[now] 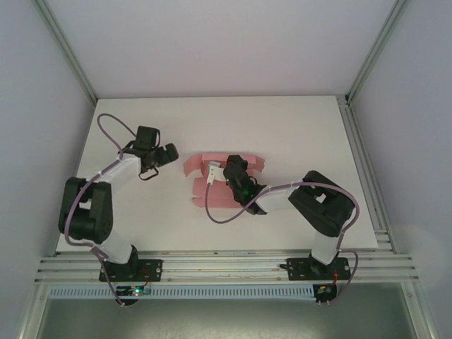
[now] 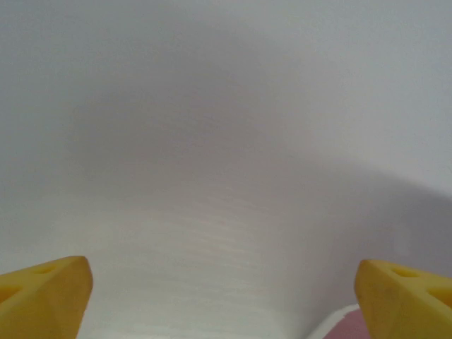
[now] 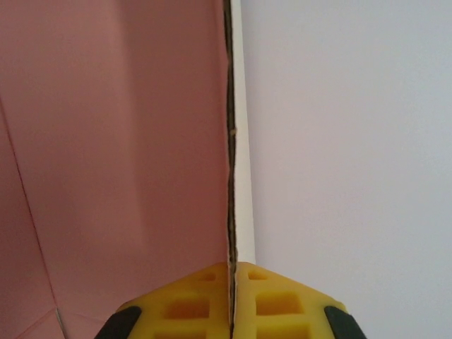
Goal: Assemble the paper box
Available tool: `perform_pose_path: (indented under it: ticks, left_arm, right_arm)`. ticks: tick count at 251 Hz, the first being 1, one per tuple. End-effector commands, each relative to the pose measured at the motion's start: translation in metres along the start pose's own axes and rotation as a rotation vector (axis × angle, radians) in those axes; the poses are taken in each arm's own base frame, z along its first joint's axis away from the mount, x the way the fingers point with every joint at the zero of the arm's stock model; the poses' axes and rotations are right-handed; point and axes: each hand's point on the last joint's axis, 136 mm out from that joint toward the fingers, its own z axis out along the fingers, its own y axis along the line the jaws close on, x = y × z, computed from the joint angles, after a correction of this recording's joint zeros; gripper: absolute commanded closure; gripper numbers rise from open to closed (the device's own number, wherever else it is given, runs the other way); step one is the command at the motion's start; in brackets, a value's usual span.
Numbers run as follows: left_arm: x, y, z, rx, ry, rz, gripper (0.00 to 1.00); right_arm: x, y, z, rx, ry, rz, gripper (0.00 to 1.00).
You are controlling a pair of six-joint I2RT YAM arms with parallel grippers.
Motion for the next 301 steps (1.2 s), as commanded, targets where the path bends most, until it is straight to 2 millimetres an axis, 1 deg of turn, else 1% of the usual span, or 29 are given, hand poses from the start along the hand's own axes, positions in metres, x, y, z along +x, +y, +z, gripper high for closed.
perform_pose_path:
  ticks: [1, 25, 48, 59, 79, 90, 111, 134, 159, 183, 210, 226, 245, 275, 289, 301]
  left_arm:
    - [-0.006, -0.050, 0.006, 0.292, -0.005, 0.131, 0.09]
    - [0.006, -0.067, 0.010, 0.409, 0.024, 0.187, 0.14]
    - [0.018, -0.076, 0.010, 0.496, 0.033, 0.225, 0.19]
    - [0.024, -0.078, 0.010, 0.513, 0.037, 0.240, 0.22]
    - [0.034, -0.079, 0.010, 0.535, 0.060, 0.268, 0.32]
    - [0.042, -0.080, 0.010, 0.546, 0.083, 0.280, 0.37]
    - [0.055, -0.082, 0.009, 0.565, 0.107, 0.302, 0.40]
    - [0.065, -0.094, 0.002, 0.633, 0.105, 0.344, 0.40]
    - [0.069, -0.104, 0.002, 0.649, 0.100, 0.397, 0.39]
    - [0.073, -0.121, 0.003, 0.677, 0.111, 0.446, 0.39]
    - [0.077, -0.133, -0.001, 0.698, 0.097, 0.494, 0.38]
    - [0.081, -0.133, 0.000, 0.684, 0.101, 0.513, 0.37]
    - [0.085, -0.129, 0.005, 0.650, 0.107, 0.515, 0.37]
    - [0.100, -0.135, 0.003, 0.701, 0.128, 0.519, 0.37]
    - [0.099, -0.130, 0.008, 0.653, 0.099, 0.513, 0.37]
    - [0.093, -0.127, 0.014, 0.619, 0.075, 0.498, 0.37]
  right_arm:
    - [0.021, 0.045, 0.005, -0.112, 0.029, -0.106, 1.00]
    - [0.024, 0.042, 0.013, -0.093, 0.043, -0.141, 1.00]
    - [0.024, 0.038, 0.019, -0.078, 0.044, -0.146, 1.00]
    - [0.024, 0.036, 0.021, -0.076, 0.044, -0.141, 1.00]
    - [0.024, 0.033, 0.023, -0.070, 0.046, -0.135, 1.00]
    - [0.025, 0.032, 0.023, -0.070, 0.049, -0.136, 1.00]
    - [0.026, 0.030, 0.021, -0.067, 0.052, -0.140, 1.00]
    - [0.027, 0.030, 0.017, -0.076, 0.051, -0.142, 1.00]
    - [0.024, 0.028, 0.014, -0.080, 0.039, -0.132, 1.00]
    - [0.021, 0.030, 0.012, -0.090, 0.029, -0.132, 1.00]
    - [0.023, 0.032, 0.012, -0.101, 0.038, -0.129, 1.00]
    - [0.023, 0.032, 0.012, -0.103, 0.036, -0.124, 1.00]
    - [0.022, 0.031, 0.010, -0.107, 0.030, -0.115, 1.00]
    - [0.025, 0.031, 0.010, -0.120, 0.041, -0.108, 1.00]
    - [0.025, 0.030, 0.008, -0.115, 0.035, -0.106, 1.00]
    - [0.023, 0.030, 0.006, -0.120, 0.025, -0.107, 1.00]
